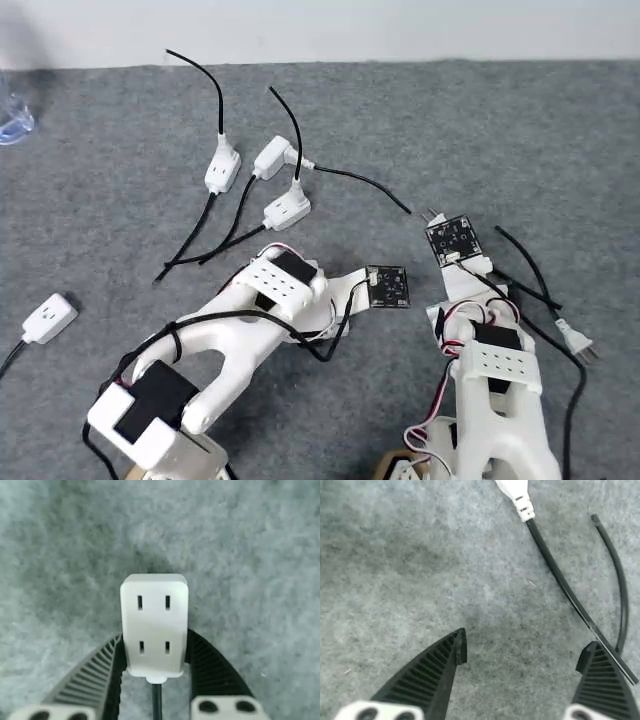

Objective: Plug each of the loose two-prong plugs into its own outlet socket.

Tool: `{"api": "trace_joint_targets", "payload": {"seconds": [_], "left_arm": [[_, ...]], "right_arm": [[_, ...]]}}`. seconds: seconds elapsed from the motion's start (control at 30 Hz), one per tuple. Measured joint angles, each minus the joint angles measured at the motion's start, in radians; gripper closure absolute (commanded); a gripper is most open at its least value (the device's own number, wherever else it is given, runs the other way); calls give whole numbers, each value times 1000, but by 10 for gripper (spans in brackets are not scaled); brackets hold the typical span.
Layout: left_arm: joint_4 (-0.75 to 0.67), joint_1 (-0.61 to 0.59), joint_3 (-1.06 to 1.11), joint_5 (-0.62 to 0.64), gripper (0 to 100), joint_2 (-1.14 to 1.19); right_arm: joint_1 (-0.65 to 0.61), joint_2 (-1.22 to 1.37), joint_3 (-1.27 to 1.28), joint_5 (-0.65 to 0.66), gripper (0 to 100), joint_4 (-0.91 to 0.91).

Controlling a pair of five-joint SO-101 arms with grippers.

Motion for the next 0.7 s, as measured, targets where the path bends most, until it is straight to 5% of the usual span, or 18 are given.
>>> {"api": "trace_joint_targets", "payload": {"seconds": [0.17, 0.43, 0.7], "left_arm": [[-12, 3, 9, 14, 968, 0], [37, 3, 0, 64, 782, 0], [60, -15, -74, 68, 769, 0]], "right_arm": [[3, 0, 0, 2, 649, 0], [3, 0, 0, 2, 649, 0], [2, 0, 0, 2, 649, 0]]}}
